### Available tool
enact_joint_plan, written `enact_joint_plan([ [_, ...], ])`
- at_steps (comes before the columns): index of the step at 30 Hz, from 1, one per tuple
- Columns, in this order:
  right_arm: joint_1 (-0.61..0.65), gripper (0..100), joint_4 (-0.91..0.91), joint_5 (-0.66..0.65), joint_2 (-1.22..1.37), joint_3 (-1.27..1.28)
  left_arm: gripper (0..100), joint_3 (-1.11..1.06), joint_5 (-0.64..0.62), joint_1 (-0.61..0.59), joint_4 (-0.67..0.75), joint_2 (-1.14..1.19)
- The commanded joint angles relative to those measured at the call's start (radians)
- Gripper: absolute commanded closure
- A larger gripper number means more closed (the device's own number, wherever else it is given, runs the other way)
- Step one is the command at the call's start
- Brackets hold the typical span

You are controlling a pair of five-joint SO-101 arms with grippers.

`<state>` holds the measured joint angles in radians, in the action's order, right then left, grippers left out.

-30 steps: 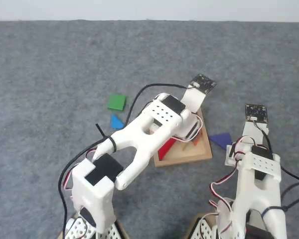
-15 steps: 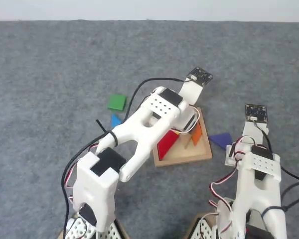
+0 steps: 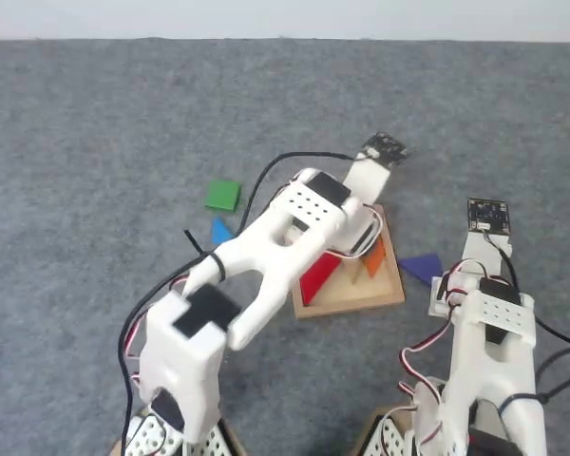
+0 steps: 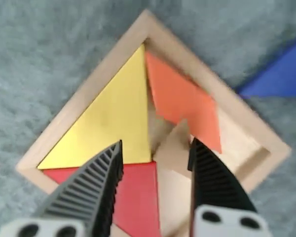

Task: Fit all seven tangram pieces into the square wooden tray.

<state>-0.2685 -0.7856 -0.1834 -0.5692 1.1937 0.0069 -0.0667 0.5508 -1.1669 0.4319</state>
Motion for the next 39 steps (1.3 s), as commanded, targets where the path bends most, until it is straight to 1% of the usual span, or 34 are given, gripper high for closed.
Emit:
enact_joint_plan([
  [1,0.005,72.4,0.016,0.005,-0.008,-0.044,80,0.076,0.028,-0.052,0.009,0.018],
  [4,0.005,72.4,0.016,0.005,-0.008,-0.044,80,0.114,0.041,-0.072,-0.005,0.025],
  [9,0.005,72.4,0.016,0.005,-0.008,-0.044,80,0.119,0.063,-0.06,-0.026,0.0],
  [13,0.005,72.4,0.016,0.005,-0.008,-0.043,80,0.093,0.063,-0.041,-0.074,-0.075],
  [15,0.005,72.4,0.015,0.005,-0.008,-0.043,80,0.045,0.063,-0.041,-0.074,-0.126],
  [17,0.005,72.4,0.015,0.005,-0.008,-0.043,80,-0.015,0.064,-0.043,-0.049,-0.157],
  [21,0.018,72.4,0.013,0.005,-0.008,-0.043,80,-0.13,0.081,-0.04,0.049,-0.161],
  [25,0.038,72.4,0.01,0.005,-0.008,-0.041,80,-0.171,0.083,-0.04,0.1,-0.161],
  [28,0.038,72.4,0.01,0.005,-0.008,-0.041,80,-0.163,0.083,-0.04,0.101,-0.147],
  [35,0.036,72.4,0.01,0.005,-0.008,-0.041,80,-0.05,0.083,-0.04,0.091,0.008],
  [39,0.036,72.4,0.01,0.005,-0.008,-0.041,80,-0.002,0.084,-0.04,0.06,0.012],
])
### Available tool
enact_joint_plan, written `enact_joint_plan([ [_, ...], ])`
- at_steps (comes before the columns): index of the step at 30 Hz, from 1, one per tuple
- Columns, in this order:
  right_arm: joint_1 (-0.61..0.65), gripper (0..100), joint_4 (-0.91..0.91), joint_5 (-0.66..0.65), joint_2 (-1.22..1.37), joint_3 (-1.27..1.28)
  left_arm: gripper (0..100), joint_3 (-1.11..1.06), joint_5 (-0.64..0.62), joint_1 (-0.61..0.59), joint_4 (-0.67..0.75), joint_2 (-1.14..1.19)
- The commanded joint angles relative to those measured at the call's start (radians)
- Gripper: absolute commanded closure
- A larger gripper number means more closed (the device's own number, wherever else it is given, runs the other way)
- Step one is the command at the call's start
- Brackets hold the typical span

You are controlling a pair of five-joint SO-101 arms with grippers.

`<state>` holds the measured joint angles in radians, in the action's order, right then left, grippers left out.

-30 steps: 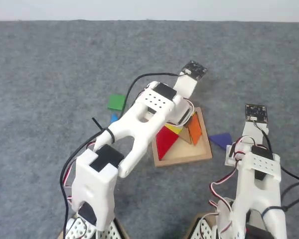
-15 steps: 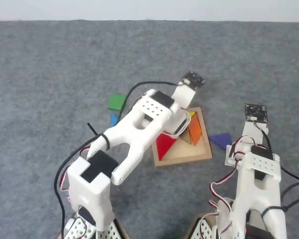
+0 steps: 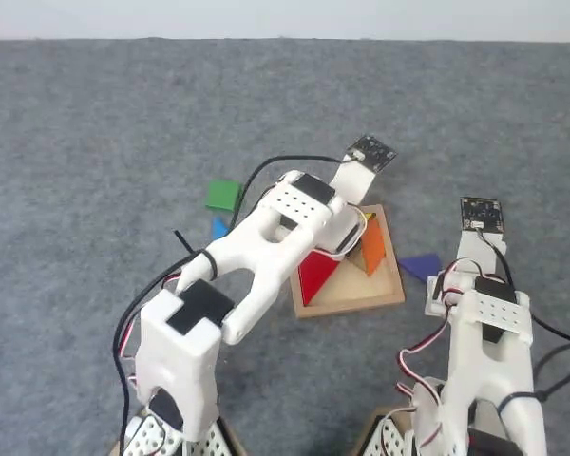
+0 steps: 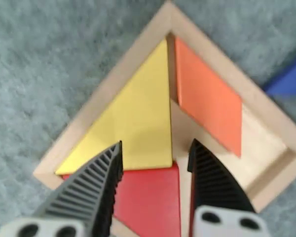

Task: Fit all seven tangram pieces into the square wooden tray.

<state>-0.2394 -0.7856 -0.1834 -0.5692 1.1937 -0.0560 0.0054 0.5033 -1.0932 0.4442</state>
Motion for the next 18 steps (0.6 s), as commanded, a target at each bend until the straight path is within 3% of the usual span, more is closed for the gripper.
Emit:
enact_joint_plan([
  [1,0.007,72.4,0.012,0.005,-0.008,-0.041,80,0.062,0.012,0.008,-0.014,0.0],
  [7,0.007,72.4,0.01,0.005,-0.008,-0.041,80,0.081,0.012,0.003,-0.06,-0.018],
  [12,0.007,72.4,0.01,0.005,-0.008,-0.04,83,0.005,0.006,-0.021,-0.063,-0.207],
  [18,0.007,72.4,0.008,0.005,-0.008,-0.04,83,-0.119,0.012,-0.209,-0.068,-0.433],
])
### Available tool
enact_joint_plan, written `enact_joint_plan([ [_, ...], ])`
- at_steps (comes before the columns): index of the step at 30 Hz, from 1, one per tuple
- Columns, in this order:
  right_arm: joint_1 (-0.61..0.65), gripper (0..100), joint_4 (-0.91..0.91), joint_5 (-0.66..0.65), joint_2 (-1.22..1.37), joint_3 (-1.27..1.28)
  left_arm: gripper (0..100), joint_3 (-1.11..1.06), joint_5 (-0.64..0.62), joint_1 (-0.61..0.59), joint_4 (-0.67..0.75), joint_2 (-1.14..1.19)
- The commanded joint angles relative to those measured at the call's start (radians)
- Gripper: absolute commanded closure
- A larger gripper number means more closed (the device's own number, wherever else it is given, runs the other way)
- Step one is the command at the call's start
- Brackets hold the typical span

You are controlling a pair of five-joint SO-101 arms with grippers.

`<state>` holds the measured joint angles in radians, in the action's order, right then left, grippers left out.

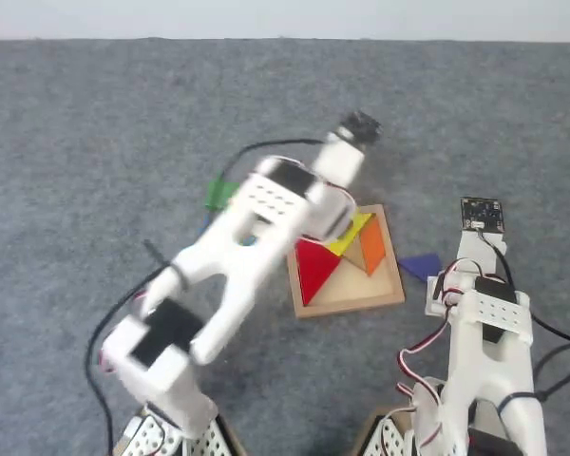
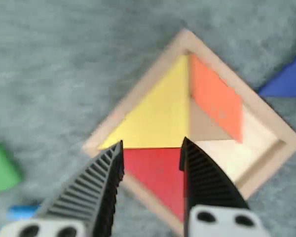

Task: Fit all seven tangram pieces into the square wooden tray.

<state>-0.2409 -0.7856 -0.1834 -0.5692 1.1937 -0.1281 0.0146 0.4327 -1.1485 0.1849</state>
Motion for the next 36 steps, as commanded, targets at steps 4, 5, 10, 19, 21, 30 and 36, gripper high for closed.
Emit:
enact_joint_plan([
  [4,0.01,72.4,0.008,0.005,-0.007,-0.04,83,-0.073,0.011,-0.342,-0.017,-0.158],
  [5,0.015,72.4,0.008,0.003,-0.005,-0.04,83,-0.073,0.025,-0.377,-0.017,-0.138],
  [10,0.093,72.4,-0.008,-0.034,-0.001,-0.043,83,-0.067,0.029,-0.465,-0.005,-0.031],
  [19,0.122,72.4,-0.021,-0.038,0.001,-0.037,71,0.193,0.04,-0.545,-0.002,0.245],
  [21,0.124,72.4,-0.021,-0.038,0.001,-0.037,71,0.271,0.054,-0.54,-0.034,0.313],
  [30,0.122,72.4,-0.019,-0.04,0.001,-0.037,74,0.513,0.055,-0.471,-0.147,0.552],
  [36,0.122,72.4,-0.019,-0.041,0.001,-0.037,80,0.667,0.058,-0.491,-0.322,0.66],
])
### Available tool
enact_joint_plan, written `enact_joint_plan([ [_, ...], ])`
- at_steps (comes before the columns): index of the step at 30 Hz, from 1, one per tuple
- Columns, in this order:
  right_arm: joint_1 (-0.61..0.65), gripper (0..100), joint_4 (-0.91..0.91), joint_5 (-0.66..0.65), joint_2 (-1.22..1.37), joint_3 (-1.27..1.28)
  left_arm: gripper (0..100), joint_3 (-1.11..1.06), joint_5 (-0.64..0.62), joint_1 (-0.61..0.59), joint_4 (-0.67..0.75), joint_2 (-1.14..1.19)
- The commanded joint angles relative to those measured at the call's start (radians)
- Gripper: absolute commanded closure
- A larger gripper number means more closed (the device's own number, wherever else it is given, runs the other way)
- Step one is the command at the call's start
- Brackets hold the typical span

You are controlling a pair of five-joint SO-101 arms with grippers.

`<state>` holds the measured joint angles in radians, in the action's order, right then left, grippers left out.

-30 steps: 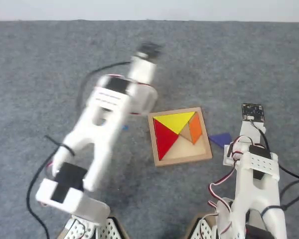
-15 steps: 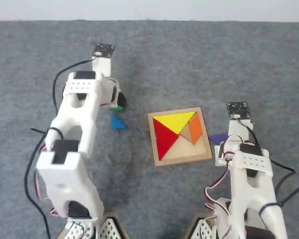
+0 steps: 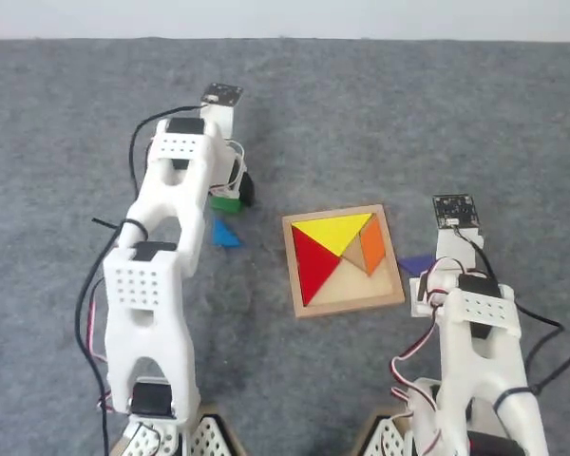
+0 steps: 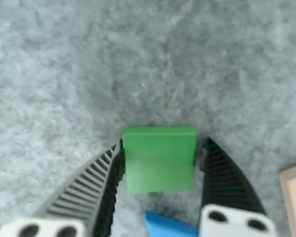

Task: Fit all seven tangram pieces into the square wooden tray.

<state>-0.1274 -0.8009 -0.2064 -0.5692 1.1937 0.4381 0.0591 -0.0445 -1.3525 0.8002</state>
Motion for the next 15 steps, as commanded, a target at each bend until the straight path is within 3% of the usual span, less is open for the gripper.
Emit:
enact_joint_plan([
  [1,0.008,72.4,-0.004,-0.018,-0.001,-0.037,81,0.111,0.015,-0.014,-0.138,0.055],
  [10,0.008,72.4,-0.004,-0.02,-0.002,-0.037,86,0.12,0.051,0.028,-0.222,0.069],
  [15,0.008,72.4,-0.004,-0.02,-0.002,-0.037,86,0.065,0.048,0.041,-0.222,-0.058],
])
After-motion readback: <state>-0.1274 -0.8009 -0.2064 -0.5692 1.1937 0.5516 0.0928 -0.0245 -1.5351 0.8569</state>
